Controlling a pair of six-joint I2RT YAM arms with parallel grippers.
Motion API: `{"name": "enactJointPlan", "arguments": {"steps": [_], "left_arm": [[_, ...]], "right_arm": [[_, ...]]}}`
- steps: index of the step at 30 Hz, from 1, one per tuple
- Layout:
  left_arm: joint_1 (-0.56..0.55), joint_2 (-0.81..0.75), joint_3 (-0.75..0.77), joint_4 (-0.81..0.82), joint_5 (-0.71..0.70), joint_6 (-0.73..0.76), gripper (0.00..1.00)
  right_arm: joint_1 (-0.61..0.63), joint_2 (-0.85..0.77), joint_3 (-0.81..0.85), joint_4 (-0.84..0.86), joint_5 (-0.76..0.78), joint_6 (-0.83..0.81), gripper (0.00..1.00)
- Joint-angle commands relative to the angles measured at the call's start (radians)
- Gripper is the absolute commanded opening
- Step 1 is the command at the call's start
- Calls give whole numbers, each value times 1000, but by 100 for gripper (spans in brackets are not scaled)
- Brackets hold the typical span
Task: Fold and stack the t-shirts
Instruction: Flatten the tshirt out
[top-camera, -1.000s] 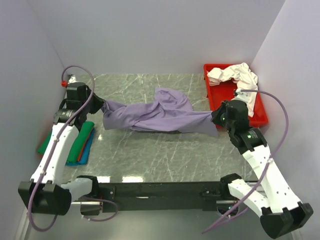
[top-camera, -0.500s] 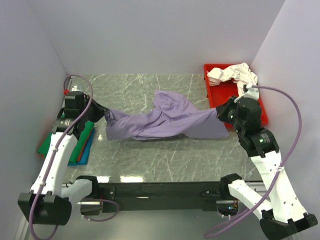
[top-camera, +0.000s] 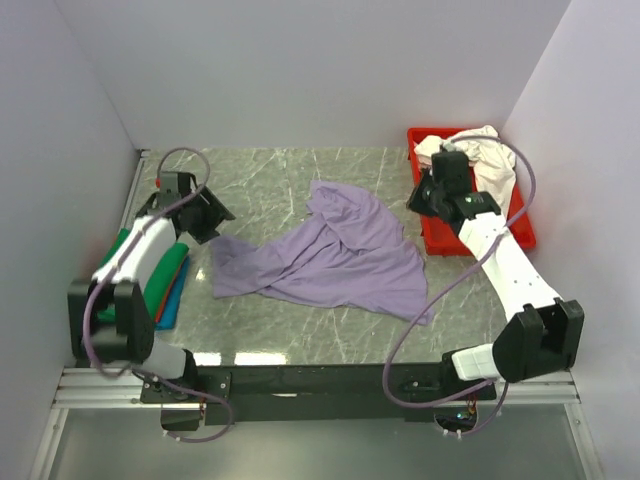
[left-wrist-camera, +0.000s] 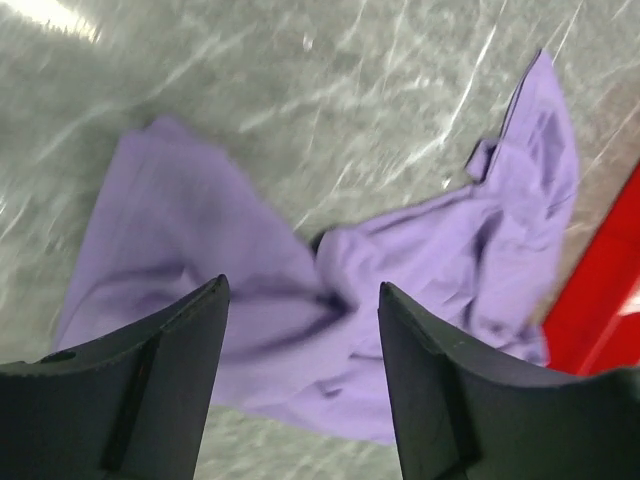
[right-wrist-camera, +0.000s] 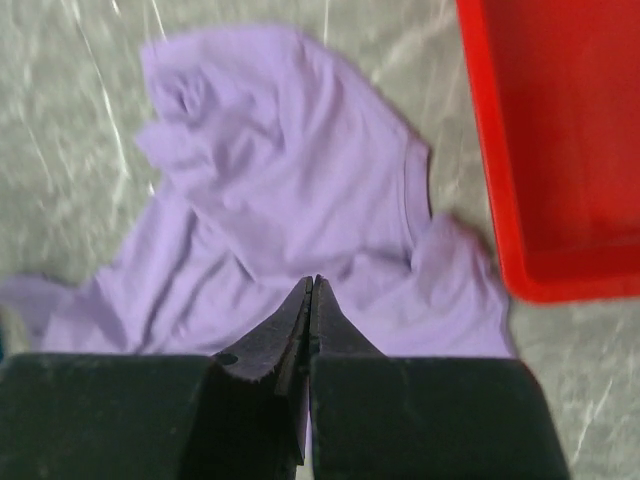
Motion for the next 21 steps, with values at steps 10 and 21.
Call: {"name": "enactJointPlan", "arguments": {"steps": [10,21], "left_arm": [[-246,-397,-536,-22,-558,-295,61],[-260,-303,-590,119,-561,-325,43]], "right_arm": [[35,-396,-453,151,-85,32,33],[40,-461,-643,181,-97,72,43]]}}
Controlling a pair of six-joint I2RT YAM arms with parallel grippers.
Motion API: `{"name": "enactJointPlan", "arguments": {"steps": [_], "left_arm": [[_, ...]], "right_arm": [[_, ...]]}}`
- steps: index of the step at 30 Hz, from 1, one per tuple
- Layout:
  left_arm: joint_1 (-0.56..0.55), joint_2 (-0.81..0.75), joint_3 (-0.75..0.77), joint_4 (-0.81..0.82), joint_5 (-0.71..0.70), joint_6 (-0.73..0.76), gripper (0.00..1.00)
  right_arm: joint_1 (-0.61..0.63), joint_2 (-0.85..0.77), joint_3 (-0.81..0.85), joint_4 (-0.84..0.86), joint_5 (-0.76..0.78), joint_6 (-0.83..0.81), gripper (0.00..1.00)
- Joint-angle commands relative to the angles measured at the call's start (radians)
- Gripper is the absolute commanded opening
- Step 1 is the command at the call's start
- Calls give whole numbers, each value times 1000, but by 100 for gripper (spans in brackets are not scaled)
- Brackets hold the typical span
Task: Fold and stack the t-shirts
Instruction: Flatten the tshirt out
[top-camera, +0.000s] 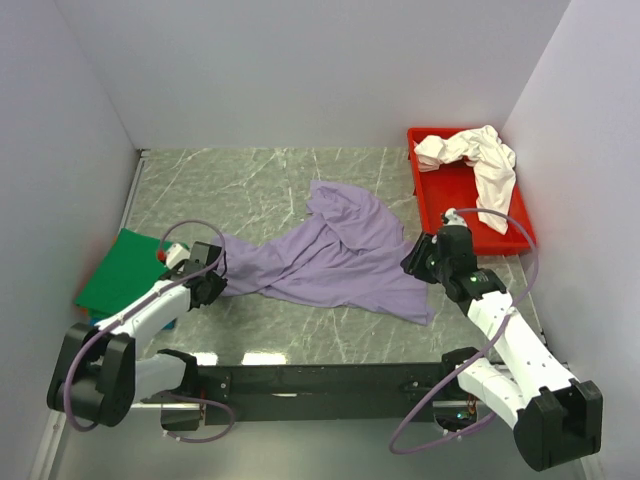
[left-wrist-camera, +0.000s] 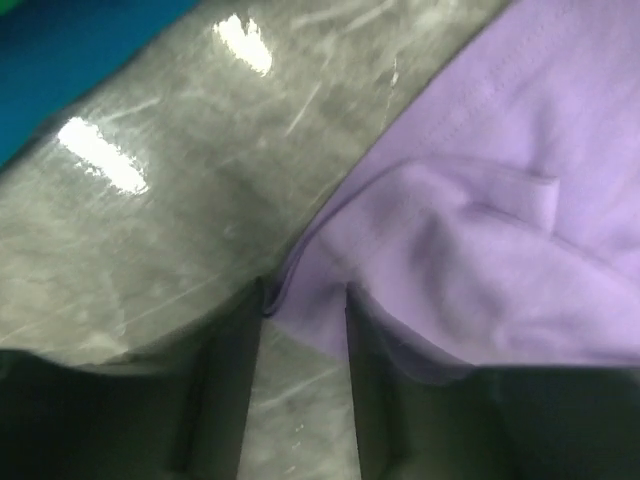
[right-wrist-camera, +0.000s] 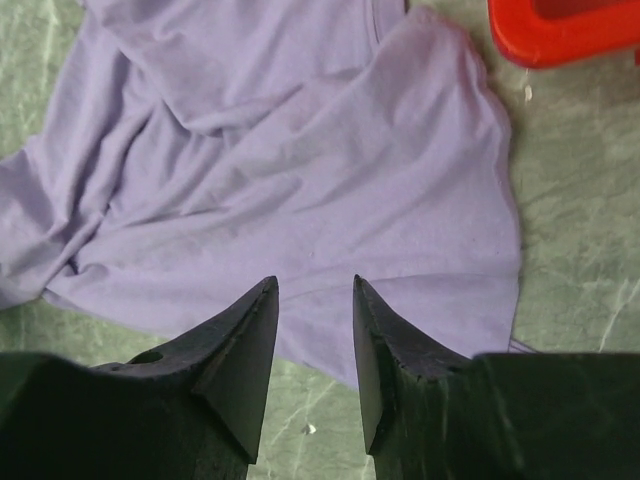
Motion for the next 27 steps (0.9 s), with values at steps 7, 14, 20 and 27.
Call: {"name": "enactJointPlan", "arguments": {"steps": [7,14,20,27], "left_arm": [[-5,-22,122,-11,22,50,1],[-5,-160,372,-160,23,47,0],[85,91,556,-104,70,93,0],[174,632,999,12,260,307,0]], "right_arm": [[4,-2,-59,81,-10,38,43],[5,26,-71,107,-6,41,44],[6,74,-31,124,-1,35,44],[5,164,18,156,5,30,44]]}}
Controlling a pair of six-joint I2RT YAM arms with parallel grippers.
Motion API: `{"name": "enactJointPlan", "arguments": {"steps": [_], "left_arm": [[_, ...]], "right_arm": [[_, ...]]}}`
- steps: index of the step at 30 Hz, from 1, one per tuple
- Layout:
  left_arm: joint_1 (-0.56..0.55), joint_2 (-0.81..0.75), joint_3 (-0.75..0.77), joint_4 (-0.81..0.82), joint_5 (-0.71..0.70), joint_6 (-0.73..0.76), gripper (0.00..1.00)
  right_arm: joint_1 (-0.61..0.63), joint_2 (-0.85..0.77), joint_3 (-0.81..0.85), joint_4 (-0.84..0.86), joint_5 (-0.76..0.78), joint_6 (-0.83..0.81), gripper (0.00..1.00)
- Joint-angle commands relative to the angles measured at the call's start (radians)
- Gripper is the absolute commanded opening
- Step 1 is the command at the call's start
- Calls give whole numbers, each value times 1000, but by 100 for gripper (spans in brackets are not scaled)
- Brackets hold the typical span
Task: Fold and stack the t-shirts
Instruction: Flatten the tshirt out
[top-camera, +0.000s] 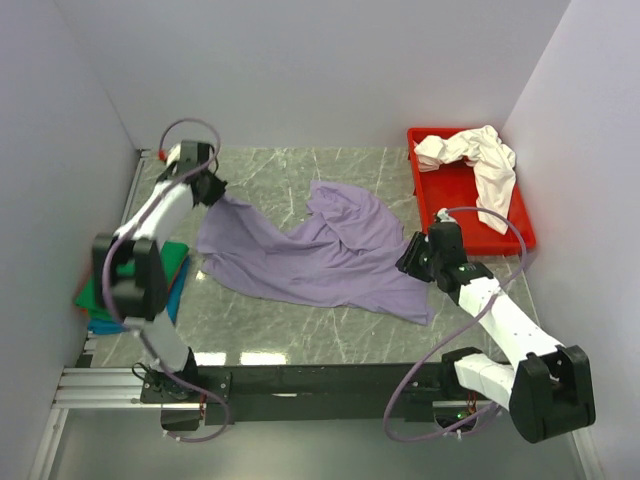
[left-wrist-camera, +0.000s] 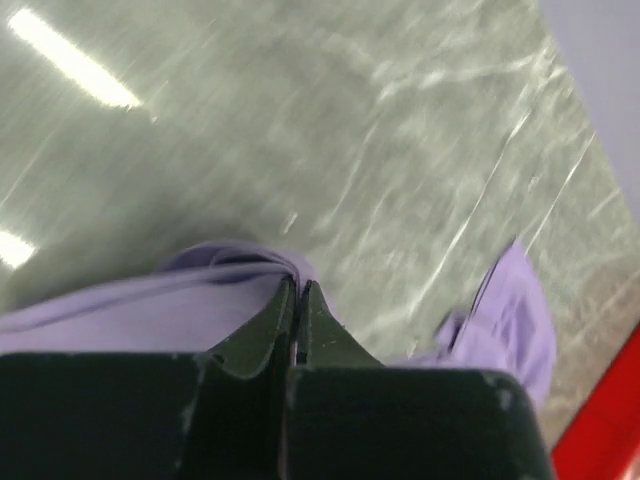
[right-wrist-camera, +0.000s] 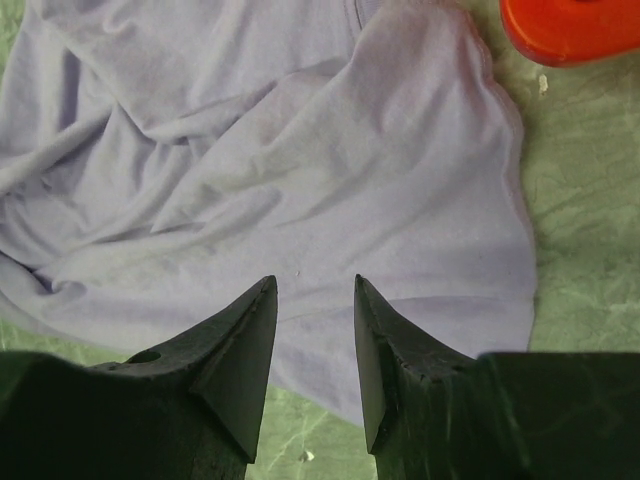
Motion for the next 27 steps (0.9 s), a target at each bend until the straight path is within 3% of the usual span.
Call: {"name": "enactJointPlan", "arguments": {"steps": [1,3,4,7,9,17,20,27], "left_arm": [[17,184,309,30,112,171,9],[23,248,357,-11,159,185,29],[23,241,356,-11,161,184,46],[22,116,201,64,153,117,65],[20,10,75,35,69,60,65],[-10,-314,-353,-62,-235,-160,45],[-10,-331,-440,-51,-267,-195,42],[-18,-221,-459,-117,-328,-276,39]], "right_arm": [[6,39,54,58,4,-2,44],[6,47,59,54,-1,-5,44],[5,38,50,54,-2,-6,44],[6,9,28,59,14,-9,46],[6,0,26,47,16,-13,46],[4,-82,-9,31,-18,-31,46],[5,-89,-13,27,-30,-39,46],[6,-92,-17,33,-45,-43,46]]}}
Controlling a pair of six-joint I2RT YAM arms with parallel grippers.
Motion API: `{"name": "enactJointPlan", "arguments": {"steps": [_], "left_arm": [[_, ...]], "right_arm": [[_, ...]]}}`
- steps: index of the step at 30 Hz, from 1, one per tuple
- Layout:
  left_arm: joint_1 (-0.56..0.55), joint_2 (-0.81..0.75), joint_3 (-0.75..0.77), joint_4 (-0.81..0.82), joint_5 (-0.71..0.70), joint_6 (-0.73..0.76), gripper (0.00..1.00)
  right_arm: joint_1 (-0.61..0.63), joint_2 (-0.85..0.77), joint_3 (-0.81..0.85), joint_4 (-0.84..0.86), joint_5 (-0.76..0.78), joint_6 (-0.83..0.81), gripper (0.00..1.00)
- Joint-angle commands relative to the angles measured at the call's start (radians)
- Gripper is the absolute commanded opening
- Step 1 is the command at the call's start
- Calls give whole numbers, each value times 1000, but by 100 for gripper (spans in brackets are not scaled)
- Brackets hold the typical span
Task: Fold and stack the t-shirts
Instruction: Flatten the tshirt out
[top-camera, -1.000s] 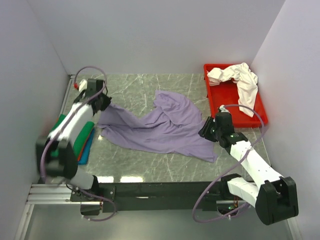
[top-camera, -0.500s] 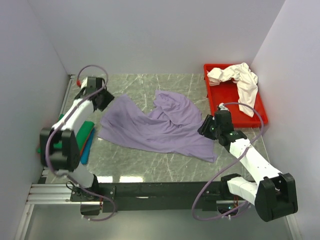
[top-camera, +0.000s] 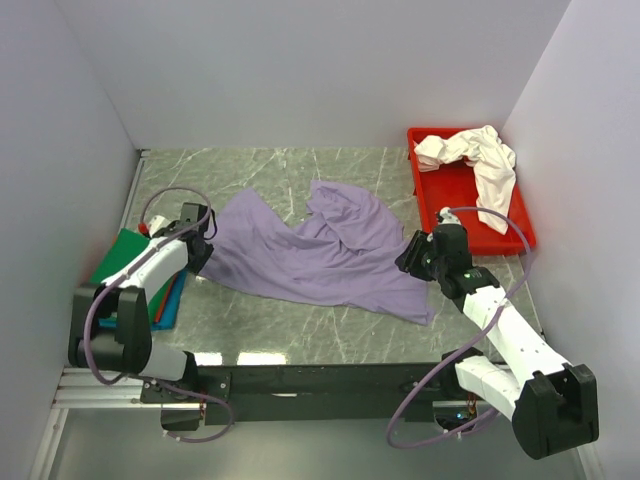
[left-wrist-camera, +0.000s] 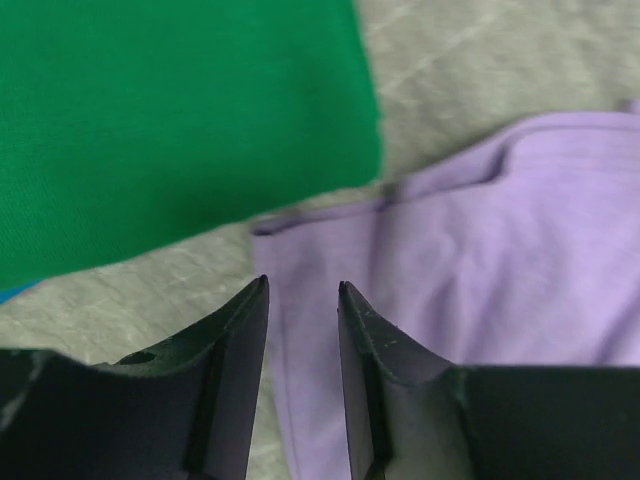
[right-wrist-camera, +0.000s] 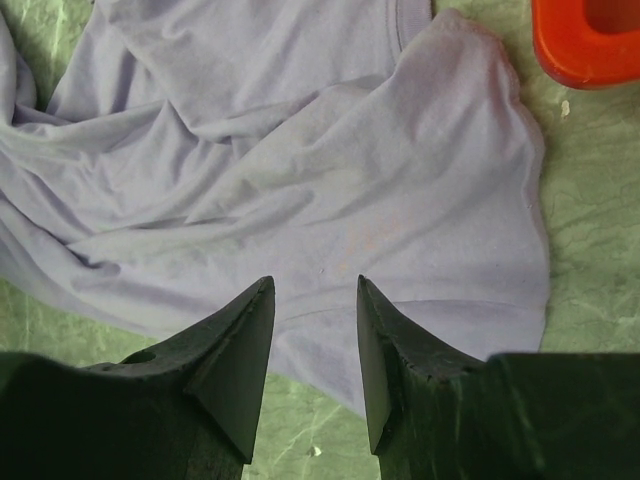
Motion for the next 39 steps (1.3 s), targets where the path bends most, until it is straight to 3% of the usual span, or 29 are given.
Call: {"name": "enactJointPlan", "arguments": {"steps": [1,15,17,21,25,31,39], "left_arm": [[-6,29,-14,-8,-65,-56,39],[-6,174,-54,127,-30,-33,45],[-6,187,-54,128,-34,-33,42],[-4,183,-69,112,-54,-42,1],[29,120,-98,89,-93,-47,1],[114,19,-196,145,-41,-9,1],[197,-45,-224,151,-10,4,1]], "right_arm": [[5,-17,-7,17,-17,-16,46],[4,-14,-14,25,-28,-16,46],[6,-11,-16,22,-28,-18,46],[6,-8,-17,8,-32,-10,46],[6,-12,-28,-15,-26,11,49],[0,0,-57,-49,55,70,58],[-43,40,-100,-47,69,133,58]]}}
